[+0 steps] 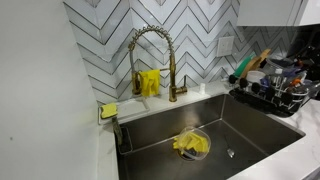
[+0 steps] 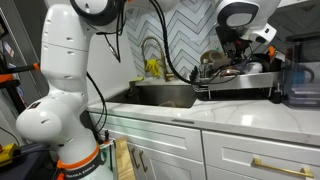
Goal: Pick up the clear bowl and put it on the light blue lid, pick up the light blue lid with a bowl on top and put it in the dishes drying rack
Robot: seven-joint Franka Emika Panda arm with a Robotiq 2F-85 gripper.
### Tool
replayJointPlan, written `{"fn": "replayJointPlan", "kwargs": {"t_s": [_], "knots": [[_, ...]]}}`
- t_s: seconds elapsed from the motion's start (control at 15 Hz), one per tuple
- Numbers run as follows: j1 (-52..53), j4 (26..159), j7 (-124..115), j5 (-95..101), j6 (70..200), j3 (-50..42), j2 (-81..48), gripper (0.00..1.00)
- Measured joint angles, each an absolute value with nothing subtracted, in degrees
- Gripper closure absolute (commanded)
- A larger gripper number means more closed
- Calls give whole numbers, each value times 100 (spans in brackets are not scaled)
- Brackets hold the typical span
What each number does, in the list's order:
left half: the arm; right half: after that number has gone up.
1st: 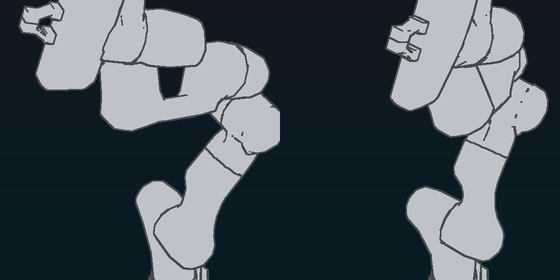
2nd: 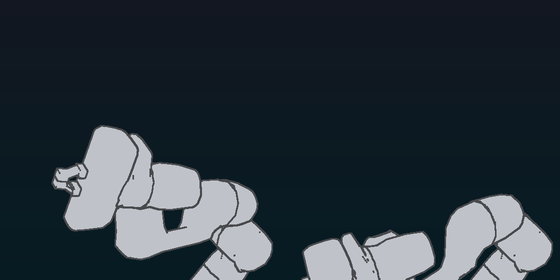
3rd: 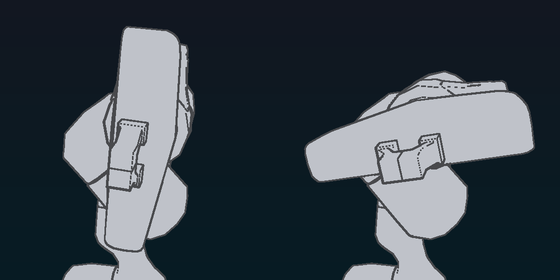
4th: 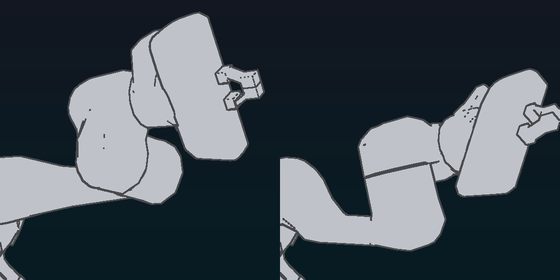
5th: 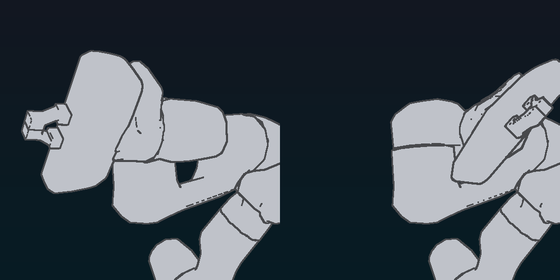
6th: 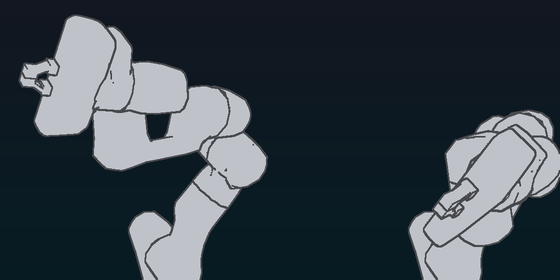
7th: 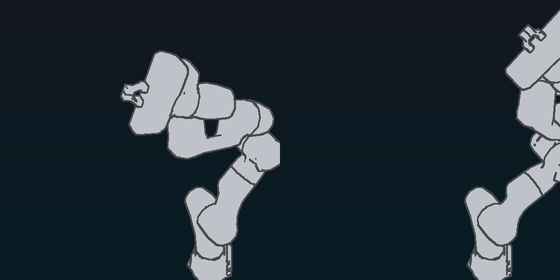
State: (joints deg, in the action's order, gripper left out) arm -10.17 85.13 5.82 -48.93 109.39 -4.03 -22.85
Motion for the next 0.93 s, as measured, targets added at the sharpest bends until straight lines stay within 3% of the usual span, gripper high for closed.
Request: {"fn": "replayJointPlan", "kwargs": {"t_s": [0.2,0.93], "knots": [[-1014,8514,582,-4779,10941,-404,-2080,0],[-1084,8506,1232,-3598,10675,-439,-1337,0]]}}
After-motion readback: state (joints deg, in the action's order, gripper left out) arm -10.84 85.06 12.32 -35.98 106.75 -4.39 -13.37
